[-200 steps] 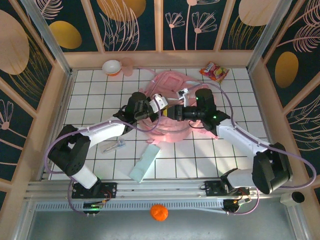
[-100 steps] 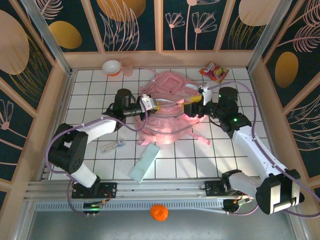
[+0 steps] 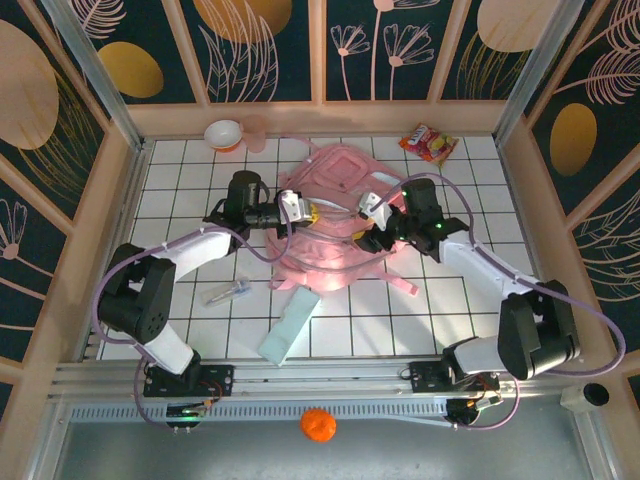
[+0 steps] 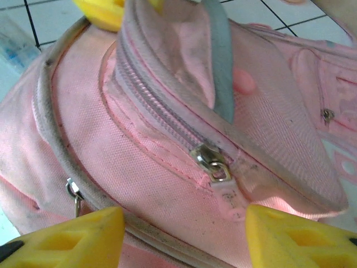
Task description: Pack the student bag
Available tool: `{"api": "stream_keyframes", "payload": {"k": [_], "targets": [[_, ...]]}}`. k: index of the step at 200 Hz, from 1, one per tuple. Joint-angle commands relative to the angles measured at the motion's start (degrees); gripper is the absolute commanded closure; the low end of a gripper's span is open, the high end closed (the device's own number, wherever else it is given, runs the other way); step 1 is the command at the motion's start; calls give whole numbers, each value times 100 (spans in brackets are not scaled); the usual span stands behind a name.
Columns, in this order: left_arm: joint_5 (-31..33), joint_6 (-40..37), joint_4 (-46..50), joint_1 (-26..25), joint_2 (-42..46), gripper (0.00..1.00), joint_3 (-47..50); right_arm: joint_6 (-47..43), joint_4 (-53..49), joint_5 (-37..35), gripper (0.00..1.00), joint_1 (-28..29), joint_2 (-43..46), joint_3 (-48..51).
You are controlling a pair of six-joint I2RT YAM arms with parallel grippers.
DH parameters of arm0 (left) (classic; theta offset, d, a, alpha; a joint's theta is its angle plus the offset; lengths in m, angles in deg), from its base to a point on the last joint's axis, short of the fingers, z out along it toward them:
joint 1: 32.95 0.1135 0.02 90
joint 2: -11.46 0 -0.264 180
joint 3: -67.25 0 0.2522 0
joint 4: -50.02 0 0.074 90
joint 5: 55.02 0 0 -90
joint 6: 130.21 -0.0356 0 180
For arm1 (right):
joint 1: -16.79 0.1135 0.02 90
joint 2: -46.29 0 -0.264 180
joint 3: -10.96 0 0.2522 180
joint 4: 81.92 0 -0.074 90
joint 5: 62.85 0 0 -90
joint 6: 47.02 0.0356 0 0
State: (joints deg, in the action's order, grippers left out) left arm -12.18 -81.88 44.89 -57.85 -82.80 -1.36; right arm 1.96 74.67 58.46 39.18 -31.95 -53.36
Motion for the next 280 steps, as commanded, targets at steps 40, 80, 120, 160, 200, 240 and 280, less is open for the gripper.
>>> {"api": "stream_keyframes", "payload": {"k": [40, 80, 120, 160, 200, 240, 280], "targets": [[-751, -631, 163, 134, -40, 100, -658, -884, -173, -184, 42, -30, -193, -336], [-856, -668, 273, 153, -65, 100, -725, -1146, -511, -257, 41, -145, 112, -269], [-1061, -590, 282, 153, -111, 100, -781, -1108, -302, -248, 42, -112, 20, -260], [-1165, -512, 249, 153, -110, 100, -791, -1147, -211, -296, 43, -49, -262, -412], [-1263, -244, -25, 153, -170, 100, -808, -920, 87, -248, 54, -12, -246, -401], [-139, 276, -777, 152, -287, 100, -777, -210, 426, -121, 100, 22, 104, -301], [1418, 883, -1004, 153, -847, 97, -1316, 942, 1084, -158, 100, 204, 590, 15]]}}
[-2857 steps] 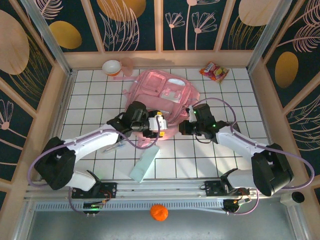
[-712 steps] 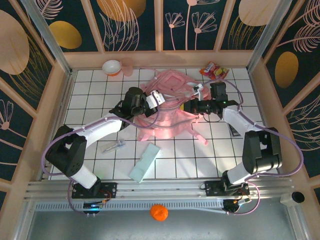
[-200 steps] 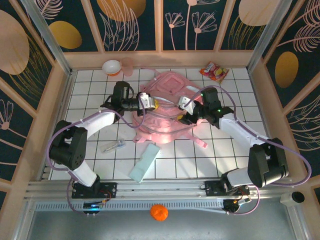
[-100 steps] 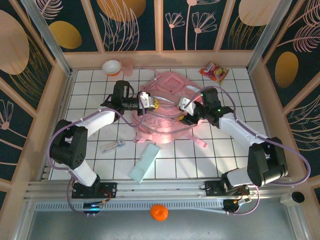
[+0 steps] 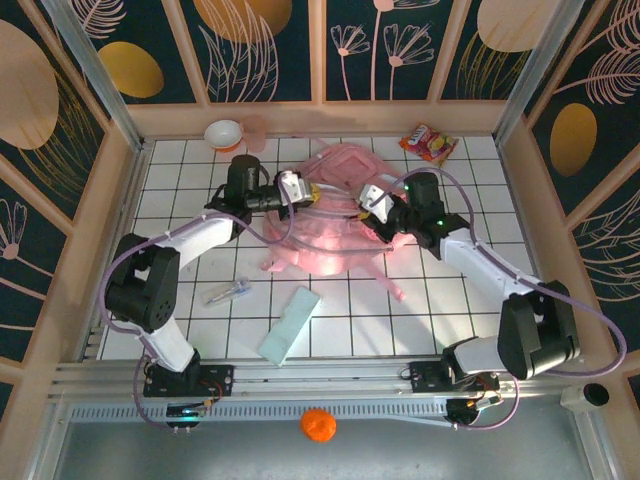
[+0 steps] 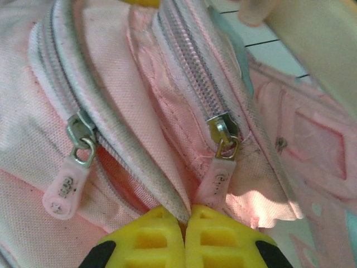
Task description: Pack the student bag
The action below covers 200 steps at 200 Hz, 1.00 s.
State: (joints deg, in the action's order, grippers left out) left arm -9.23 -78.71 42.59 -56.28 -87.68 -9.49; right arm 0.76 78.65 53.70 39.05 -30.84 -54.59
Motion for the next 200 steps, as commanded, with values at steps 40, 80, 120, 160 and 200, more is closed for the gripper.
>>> {"api": "stream_keyframes", "payload": {"k": [40, 80, 120, 160, 200], "targets": [[1710, 1369, -886, -3, -400, 79, -773, 2358, 1082, 131, 100, 385, 534, 204], [2124, 2069, -594, -5, 373, 46, -508, 3814, 1824, 39, 100, 412, 480, 389], [2857, 2354, -140, -11, 1401, 40, 91, 4675, 1676, -335, 100, 449, 319, 260], [2372, 1742, 92, -169, 2387, 41, 1200, 5284, 1675, -101, 100, 524, 95, 170], [2208, 130, 437, -966, 2890, 39, 2182, 5409, 1650, -150, 100, 652, -25, 139]]}}
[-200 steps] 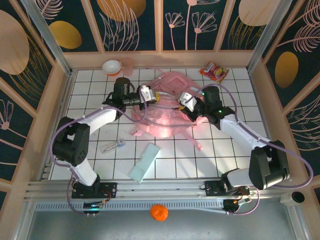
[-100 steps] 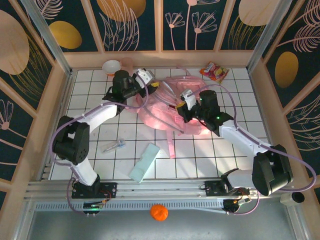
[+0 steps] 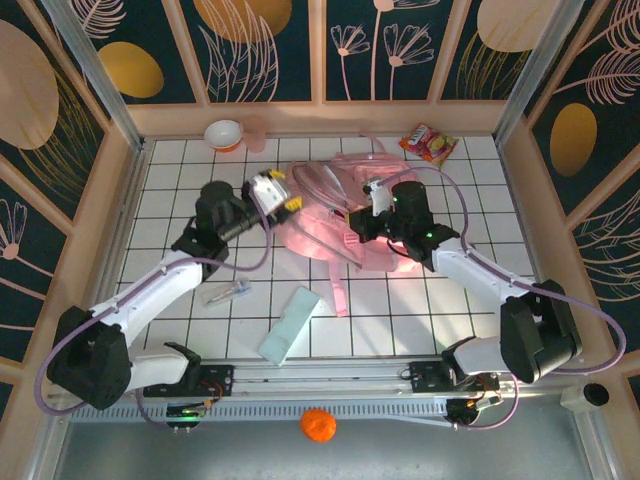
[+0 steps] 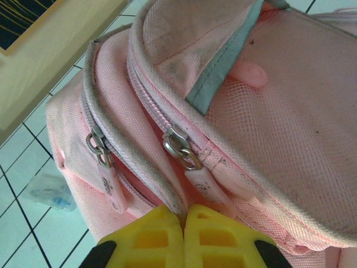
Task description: Pack the student bag
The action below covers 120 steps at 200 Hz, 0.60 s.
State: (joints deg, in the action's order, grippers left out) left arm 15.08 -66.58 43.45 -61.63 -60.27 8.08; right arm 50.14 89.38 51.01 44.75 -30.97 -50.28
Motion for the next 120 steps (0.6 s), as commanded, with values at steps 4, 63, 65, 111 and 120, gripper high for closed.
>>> {"api": "stream_keyframes", "payload": {"k": [4, 63, 65, 111, 120], "targets": [[-200, -1142, 330, -494, 135, 39, 475, 479, 561, 119, 100, 93, -32, -302], [630, -574, -725, -806, -283, 38, 631, 571, 347, 184, 100, 196, -273, -569], [639, -585, -721, -816, -299, 38, 623, 568, 347, 192, 100, 199, -281, -575], [898, -702, -994, -975, -622, 37, 546, 503, 263, 325, 100, 266, -452, -685], [1117, -616, -1101, -997, -713, 37, 495, 483, 233, 360, 100, 271, -474, -713]]}}
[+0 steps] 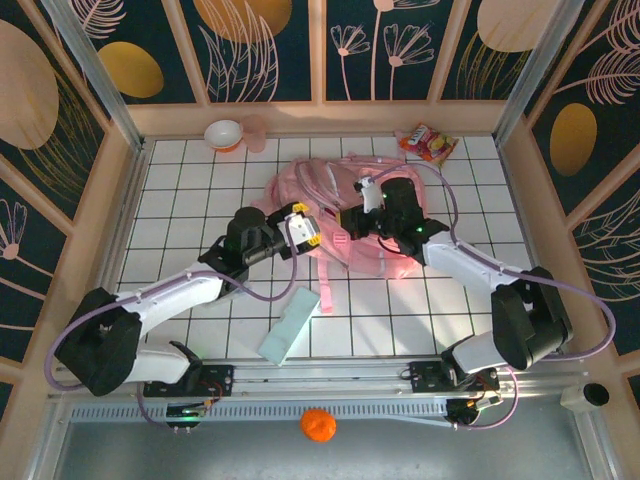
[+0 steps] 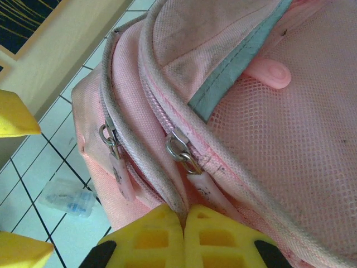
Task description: Pack the student bag
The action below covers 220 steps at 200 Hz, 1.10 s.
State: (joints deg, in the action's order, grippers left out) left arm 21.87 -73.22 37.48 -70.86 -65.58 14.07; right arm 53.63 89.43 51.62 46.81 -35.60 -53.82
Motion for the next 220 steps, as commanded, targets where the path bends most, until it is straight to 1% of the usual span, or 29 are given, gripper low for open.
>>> {"api": "stream_keyframes", "payload": {"k": [1, 40, 61, 80, 90, 102, 117, 132, 153, 169, 181, 202, 210, 220], "targets": [[456, 58, -519, -71, -199, 37, -111, 132, 228, 306, 100, 70, -15, -362], [944, 414, -697, -161, -592, 38, -390, 156, 206, 506, 100, 92, -62, -444], [1853, 624, -912, -264, -839, 38, -418, 215, 265, 690, 100, 100, -42, -459], [2266, 848, -705, -278, -1069, 38, -599, 244, 290, 866, 100, 100, -37, -459], [2303, 940, -691, -280, -1107, 38, -599, 249, 266, 941, 100, 100, -37, -482], [2368, 1028, -756, -280, -1082, 41, -558, 220, 180, 942, 100, 100, -23, -503], [2338, 1118, -804, -277, -1009, 48, -489, 138, -60, 754, 100, 100, -19, -553], [2200, 1302, -826, -273, -916, 50, -406, 76, -306, 507, 100, 100, -11, -603], [2119, 1564, -695, -278, -825, 54, -377, 16, -459, 437, 100, 100, -2, -634], [2073, 1692, -679, -272, -731, 59, -326, 12, -497, 427, 100, 101, -4, -614], [2009, 1708, -676, -278, -667, 64, -282, 7, -506, 427, 100, 100, -8, -603], [1951, 1717, -646, -275, -639, 84, -251, 24, -470, 449, 100, 100, -18, -599], [1912, 1724, -616, -276, -655, 90, -255, 28, -442, 475, 100, 100, -17, -600], [1877, 1744, -582, -278, -680, 94, -259, 28, -414, 514, 100, 96, -14, -604]]}}
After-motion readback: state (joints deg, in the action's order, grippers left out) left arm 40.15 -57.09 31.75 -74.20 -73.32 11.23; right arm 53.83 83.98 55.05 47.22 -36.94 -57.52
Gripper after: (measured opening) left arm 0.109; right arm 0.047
